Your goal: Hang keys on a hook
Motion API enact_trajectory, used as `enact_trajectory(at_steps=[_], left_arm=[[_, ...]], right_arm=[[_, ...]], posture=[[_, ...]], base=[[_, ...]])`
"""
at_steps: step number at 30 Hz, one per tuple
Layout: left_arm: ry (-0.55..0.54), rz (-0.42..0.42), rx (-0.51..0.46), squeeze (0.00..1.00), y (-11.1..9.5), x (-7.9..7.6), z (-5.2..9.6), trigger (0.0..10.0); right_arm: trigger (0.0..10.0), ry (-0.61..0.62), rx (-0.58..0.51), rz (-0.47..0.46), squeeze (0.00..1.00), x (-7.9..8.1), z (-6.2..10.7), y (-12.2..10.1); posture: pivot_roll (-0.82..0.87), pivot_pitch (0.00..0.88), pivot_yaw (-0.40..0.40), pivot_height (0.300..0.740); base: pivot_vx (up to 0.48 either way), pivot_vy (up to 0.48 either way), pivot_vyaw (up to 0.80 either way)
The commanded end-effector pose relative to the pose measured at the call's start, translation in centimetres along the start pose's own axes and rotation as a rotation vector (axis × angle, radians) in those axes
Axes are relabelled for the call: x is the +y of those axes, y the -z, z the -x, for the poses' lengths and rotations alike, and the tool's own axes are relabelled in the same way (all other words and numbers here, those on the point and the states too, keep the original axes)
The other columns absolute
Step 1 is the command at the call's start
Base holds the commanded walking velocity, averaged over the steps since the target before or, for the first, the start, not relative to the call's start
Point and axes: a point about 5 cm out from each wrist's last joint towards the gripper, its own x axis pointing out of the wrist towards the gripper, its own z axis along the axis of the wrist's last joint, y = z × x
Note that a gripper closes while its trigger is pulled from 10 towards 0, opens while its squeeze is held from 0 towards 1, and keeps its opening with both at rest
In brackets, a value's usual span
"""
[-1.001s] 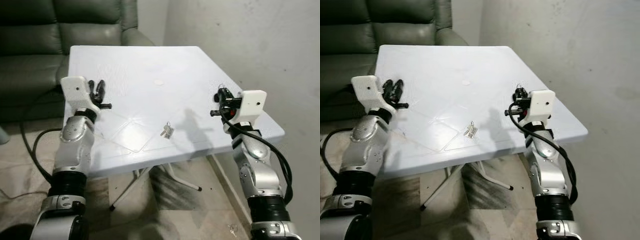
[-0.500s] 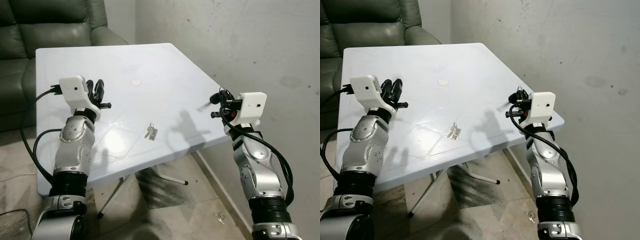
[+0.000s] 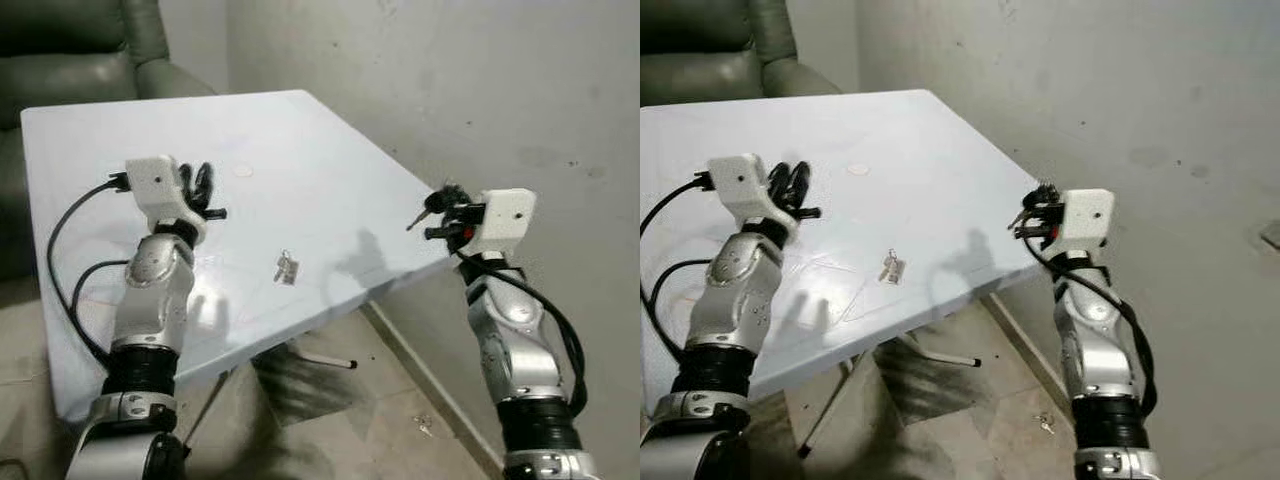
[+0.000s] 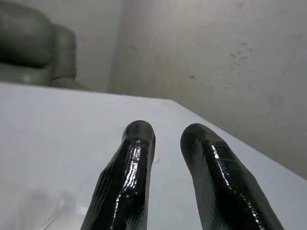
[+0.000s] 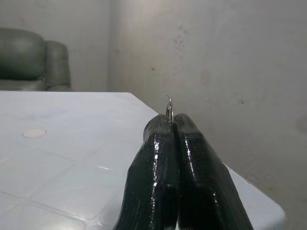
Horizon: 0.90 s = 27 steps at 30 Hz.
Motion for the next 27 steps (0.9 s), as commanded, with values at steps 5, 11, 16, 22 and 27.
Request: enact_trajectory(at_steps=[5, 11, 16, 22, 27], left_arm=[[0.030, -0.007, 0.006, 0.00, 0.0, -1.4, -0.3, 10.0], [0.042, -0.011, 0.008, 0.00, 0.0, -1.8, -0.4, 10.0], [0.049, -0.013, 0.017, 0.00, 0.2, -2.1, -0.3, 10.0], [0.058, 0.004, 0.027, 0.00, 0.5, -2.7, -0.3, 10.0], [0.085, 0.010, 0.030, 0.00, 0.8, -3.5, -0.1, 10.0]], right_arm=[[10.0, 0.034, 0.008, 0.017, 0.00, -1.1, 0.1, 0.0], [10.0, 0.023, 0.011, 0.017, 0.00, -0.8, -0.1, 0.0], [10.0, 0.023, 0.013, 0.018, 0.00, -0.8, -0.1, 0.0], [10.0, 0.027, 0.018, 0.021, 0.00, -0.9, -0.1, 0.1], [10.0, 0.026, 0.022, 0.022, 0.00, -0.9, 0.0, 0.2]], posture=[[-0.04, 0.000, -0.079, 0.740], [-0.04, 0.000, -0.083, 0.740], [-0.04, 0.000, -0.082, 0.740], [-0.04, 0.000, -0.082, 0.740], [-0.05, 0.000, -0.080, 0.740]], base=[[0.000, 0.000, -0.74], [0.000, 0.000, -0.73], [0.000, 0.000, -0.73], [0.000, 0.000, -0.73], [0.000, 0.000, -0.73]])
